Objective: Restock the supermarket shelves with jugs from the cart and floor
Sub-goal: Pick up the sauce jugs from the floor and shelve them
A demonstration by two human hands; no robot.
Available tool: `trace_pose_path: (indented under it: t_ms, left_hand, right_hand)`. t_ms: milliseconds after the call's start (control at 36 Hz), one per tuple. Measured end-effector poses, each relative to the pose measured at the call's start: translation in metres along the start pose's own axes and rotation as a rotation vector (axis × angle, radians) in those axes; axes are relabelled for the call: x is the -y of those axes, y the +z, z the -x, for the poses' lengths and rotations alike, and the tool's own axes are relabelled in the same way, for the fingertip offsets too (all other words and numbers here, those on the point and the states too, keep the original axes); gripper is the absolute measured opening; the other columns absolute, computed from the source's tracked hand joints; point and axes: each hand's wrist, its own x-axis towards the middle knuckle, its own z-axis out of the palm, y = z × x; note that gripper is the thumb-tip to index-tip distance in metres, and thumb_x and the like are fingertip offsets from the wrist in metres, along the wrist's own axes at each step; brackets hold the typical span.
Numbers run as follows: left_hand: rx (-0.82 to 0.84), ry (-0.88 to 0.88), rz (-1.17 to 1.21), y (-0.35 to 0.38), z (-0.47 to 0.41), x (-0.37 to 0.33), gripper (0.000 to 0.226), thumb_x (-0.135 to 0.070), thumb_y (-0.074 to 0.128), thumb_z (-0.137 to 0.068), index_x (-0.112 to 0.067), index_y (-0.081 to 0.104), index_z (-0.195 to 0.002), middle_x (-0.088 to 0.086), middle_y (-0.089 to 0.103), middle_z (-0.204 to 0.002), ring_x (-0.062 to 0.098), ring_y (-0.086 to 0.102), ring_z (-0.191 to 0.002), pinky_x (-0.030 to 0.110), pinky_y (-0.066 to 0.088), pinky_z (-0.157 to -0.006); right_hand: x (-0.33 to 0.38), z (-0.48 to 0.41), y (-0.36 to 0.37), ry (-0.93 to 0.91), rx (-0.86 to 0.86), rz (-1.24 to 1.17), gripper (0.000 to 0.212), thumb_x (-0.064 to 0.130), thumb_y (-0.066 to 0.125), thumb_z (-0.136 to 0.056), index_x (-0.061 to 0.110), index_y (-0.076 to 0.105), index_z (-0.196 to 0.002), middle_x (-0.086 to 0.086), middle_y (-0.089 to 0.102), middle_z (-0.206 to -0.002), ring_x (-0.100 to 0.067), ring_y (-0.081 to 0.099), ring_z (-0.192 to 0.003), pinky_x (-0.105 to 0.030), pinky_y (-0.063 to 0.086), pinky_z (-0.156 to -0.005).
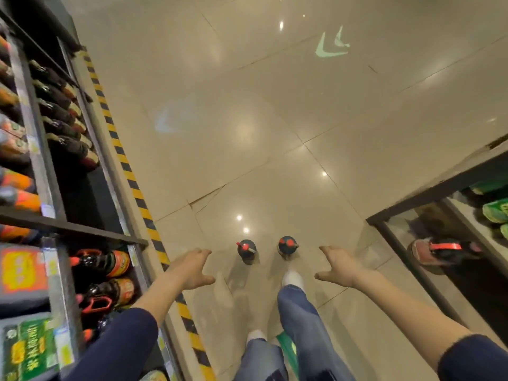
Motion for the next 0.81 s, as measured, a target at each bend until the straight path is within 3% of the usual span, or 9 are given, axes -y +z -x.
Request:
trace_pose_path:
  t_ms: [250,528,806]
  left_hand:
    - [-0.017,-0.019,0.035,0.036,-0.098,0.005,0.081,-0.047,0.062,-0.085,-0.017,0.023,-0.148,0.004,0.039,-0.147,0.022,0.043,-0.13,0.031,0.043,-0.098]
    - [-0.016,-0.063,0.063,0.127,-0.215,0.022,0.09,-0.052,0.065,-0.081,-0.018,0.018,-0.15,0.004,0.038,-0.148,0.021,0.041,-0.131,0.031,0.044,-0.098]
    - [-0.124,-0.092,0.493,0.238,-0.334,0.035,0.107,-0.047,0.076,-0.072,-0.008,0.015,-0.15,0.011,0.029,-0.154,0.024,0.033,-0.139,0.032,0.033,-0.109]
  right_hand:
    - [-0.023,-0.086,0.037,0.037,0.001,-0.061,0.075,0.047,0.063,-0.083,0.005,0.035,-0.139,-0.013,0.047,-0.137,-0.029,0.044,-0.127,-0.035,0.039,-0.102]
    - [-0.05,-0.192,0.116,0.099,-0.005,-0.137,0.084,0.047,0.065,-0.082,0.006,0.027,-0.145,-0.014,0.04,-0.146,-0.028,0.037,-0.134,-0.033,0.035,-0.107]
    - [-0.085,-0.289,0.202,0.147,-0.05,-0.223,0.085,0.043,0.067,-0.081,0.008,0.026,-0.146,-0.011,0.036,-0.15,-0.025,0.034,-0.137,-0.03,0.033,-0.107]
